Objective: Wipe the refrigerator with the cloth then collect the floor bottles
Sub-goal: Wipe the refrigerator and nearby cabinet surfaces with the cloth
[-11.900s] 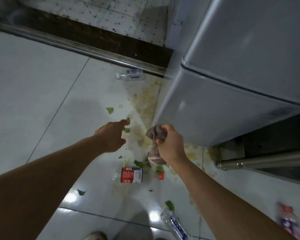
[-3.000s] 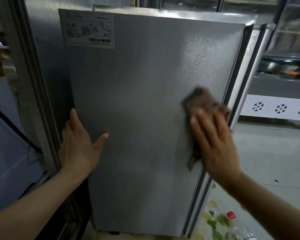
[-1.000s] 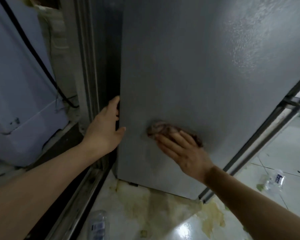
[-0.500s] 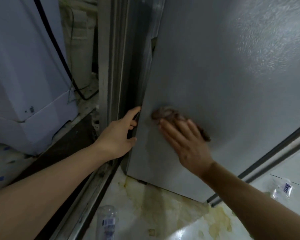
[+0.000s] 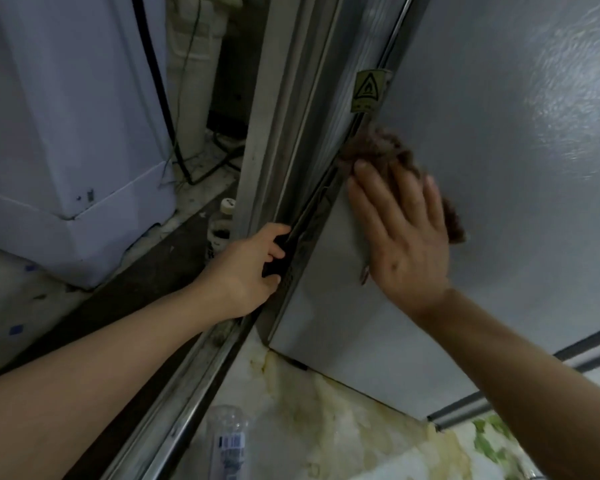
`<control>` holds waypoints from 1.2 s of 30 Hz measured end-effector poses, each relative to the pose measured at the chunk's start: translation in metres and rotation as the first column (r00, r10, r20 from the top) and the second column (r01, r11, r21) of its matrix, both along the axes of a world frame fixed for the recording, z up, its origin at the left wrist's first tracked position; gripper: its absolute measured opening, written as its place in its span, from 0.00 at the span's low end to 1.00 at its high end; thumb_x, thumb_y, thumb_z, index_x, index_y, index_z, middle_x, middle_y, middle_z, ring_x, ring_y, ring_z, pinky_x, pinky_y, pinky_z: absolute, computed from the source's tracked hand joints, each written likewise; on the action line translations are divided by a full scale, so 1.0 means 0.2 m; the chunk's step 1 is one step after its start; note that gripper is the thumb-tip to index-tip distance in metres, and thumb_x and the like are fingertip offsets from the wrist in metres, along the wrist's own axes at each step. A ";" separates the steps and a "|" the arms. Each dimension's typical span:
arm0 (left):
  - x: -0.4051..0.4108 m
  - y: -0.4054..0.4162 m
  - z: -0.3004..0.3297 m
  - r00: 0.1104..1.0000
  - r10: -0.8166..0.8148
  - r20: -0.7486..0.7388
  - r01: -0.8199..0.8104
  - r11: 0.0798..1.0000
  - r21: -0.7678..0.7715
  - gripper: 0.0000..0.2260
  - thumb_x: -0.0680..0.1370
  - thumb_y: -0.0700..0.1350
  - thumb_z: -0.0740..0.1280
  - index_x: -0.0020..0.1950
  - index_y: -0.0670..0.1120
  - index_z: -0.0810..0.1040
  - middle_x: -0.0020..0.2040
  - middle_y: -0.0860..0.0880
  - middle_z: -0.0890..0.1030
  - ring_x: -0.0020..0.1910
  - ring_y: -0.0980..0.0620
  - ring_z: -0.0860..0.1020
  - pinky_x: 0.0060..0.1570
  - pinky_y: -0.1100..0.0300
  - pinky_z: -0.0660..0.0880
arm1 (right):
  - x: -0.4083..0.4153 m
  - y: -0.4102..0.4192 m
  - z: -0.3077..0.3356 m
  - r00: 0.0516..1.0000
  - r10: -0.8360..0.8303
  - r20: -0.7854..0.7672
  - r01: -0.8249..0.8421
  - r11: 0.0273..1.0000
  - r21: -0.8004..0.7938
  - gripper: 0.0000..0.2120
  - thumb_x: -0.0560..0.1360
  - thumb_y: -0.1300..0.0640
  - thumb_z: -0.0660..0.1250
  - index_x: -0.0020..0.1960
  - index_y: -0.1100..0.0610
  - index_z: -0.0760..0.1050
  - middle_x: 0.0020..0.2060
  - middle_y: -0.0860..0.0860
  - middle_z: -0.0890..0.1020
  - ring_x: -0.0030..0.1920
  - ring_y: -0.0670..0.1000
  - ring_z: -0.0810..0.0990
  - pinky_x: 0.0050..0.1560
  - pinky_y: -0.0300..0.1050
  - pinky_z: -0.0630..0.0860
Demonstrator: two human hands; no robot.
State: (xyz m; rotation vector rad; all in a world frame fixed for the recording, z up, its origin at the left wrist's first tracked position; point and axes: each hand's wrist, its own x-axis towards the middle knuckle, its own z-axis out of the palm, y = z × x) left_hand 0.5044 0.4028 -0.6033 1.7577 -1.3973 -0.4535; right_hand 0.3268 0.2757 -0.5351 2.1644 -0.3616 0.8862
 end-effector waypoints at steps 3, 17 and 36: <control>0.03 0.03 -0.02 1.000 0.027 0.015 -0.027 1.000 -0.004 0.29 0.74 0.39 0.68 0.72 0.55 0.61 0.53 0.58 0.73 0.54 0.59 0.72 0.53 0.67 0.67 | -0.05 0.05 -0.22 0.945 -0.035 -0.324 0.028 0.999 -0.026 0.22 0.78 0.62 0.52 0.71 0.59 0.68 0.70 0.55 0.70 0.70 0.61 0.67 0.71 0.58 0.54; -0.01 0.01 -0.10 0.998 0.053 -0.031 -0.053 0.999 -0.006 0.31 0.74 0.39 0.67 0.73 0.53 0.59 0.54 0.55 0.73 0.53 0.58 0.73 0.51 0.65 0.68 | 0.11 0.02 -0.07 0.997 0.062 -0.050 -0.063 0.998 -0.009 0.19 0.79 0.60 0.56 0.70 0.59 0.70 0.67 0.55 0.74 0.70 0.60 0.62 0.72 0.62 0.54; -0.12 -0.03 -0.28 0.997 0.073 0.008 -0.073 0.997 0.009 0.31 0.74 0.38 0.68 0.74 0.48 0.59 0.62 0.46 0.73 0.58 0.52 0.73 0.56 0.62 0.69 | -0.27 -0.02 -0.27 0.973 -0.113 -0.203 0.105 0.993 -0.052 0.27 0.78 0.63 0.51 0.77 0.53 0.57 0.75 0.46 0.56 0.76 0.50 0.51 0.74 0.55 0.39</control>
